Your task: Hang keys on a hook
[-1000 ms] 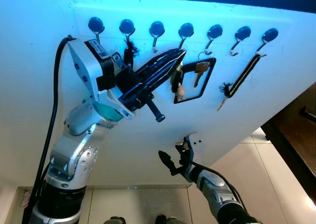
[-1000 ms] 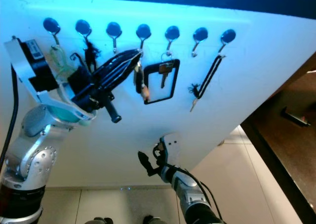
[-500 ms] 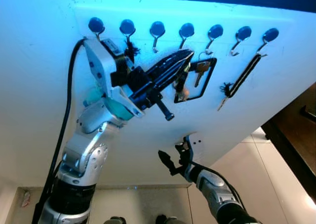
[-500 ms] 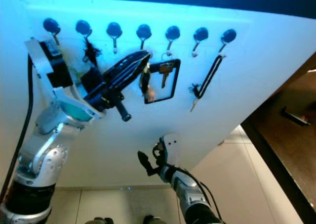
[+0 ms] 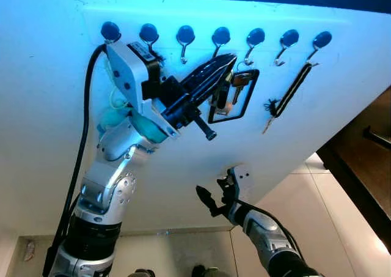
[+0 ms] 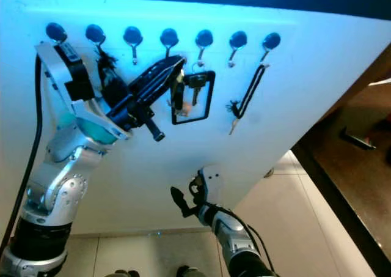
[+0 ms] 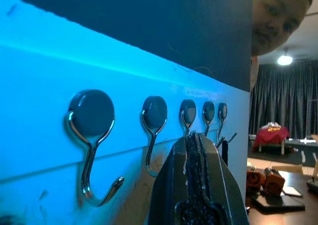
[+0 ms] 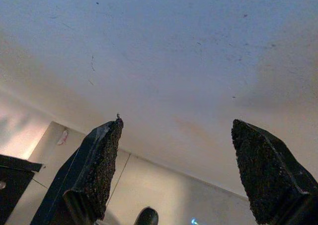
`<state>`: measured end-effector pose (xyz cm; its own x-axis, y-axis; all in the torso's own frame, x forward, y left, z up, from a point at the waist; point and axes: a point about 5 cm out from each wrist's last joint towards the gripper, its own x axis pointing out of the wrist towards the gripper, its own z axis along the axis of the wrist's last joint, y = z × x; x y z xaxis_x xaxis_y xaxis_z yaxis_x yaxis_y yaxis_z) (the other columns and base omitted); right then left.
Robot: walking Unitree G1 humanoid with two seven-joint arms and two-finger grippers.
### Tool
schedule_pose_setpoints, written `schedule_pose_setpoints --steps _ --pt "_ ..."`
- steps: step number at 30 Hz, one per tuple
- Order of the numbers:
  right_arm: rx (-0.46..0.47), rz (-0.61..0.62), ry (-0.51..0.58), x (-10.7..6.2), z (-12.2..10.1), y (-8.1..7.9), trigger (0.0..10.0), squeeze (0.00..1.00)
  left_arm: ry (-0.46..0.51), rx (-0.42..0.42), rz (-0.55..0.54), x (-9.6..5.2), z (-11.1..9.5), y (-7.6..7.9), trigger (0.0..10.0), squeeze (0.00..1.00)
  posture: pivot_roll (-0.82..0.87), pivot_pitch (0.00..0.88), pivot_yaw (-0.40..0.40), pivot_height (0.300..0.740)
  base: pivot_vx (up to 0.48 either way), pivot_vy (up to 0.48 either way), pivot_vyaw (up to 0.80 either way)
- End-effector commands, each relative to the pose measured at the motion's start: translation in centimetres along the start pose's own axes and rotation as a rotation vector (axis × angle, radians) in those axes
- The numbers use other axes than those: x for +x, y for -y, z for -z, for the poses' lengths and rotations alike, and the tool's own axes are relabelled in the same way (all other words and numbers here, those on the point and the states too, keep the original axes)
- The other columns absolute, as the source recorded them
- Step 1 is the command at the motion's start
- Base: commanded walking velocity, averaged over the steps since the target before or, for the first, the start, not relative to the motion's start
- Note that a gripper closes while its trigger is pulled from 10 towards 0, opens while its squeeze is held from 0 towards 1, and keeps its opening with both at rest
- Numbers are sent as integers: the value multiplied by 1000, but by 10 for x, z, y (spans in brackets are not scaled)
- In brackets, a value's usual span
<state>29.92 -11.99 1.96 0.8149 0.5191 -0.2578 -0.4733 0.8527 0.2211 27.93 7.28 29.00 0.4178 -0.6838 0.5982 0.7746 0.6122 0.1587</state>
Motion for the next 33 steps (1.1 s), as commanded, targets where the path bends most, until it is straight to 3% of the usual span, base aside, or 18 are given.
schedule_pose_setpoints --steps 1,9,16,30,33 --pt "12 14 -16 -4 6 3 10000 0 5 -15 -69 -8 -1 -8 10000 0 93 77 0 740 0 0 0" --pt "8 8 -20 -3 6 2 10000 0 15 -34 -94 -20 -7 -12 10000 0 97 74 -2 740 0 0 0" --pt "8 3 -25 -4 6 2 10000 0 2 -55 -62 -31 -10 -4 10000 0 105 83 -5 740 0 0 0" --pt "8 1 -25 -3 6 2 10000 0 18 -73 -46 -30 -13 -1 10000 0 105 86 -7 740 0 0 0" --pt "10 2 -22 -4 6 2 10000 0 29 -95 18 -30 -16 6 10000 0 103 88 -5 740 0 0 0"
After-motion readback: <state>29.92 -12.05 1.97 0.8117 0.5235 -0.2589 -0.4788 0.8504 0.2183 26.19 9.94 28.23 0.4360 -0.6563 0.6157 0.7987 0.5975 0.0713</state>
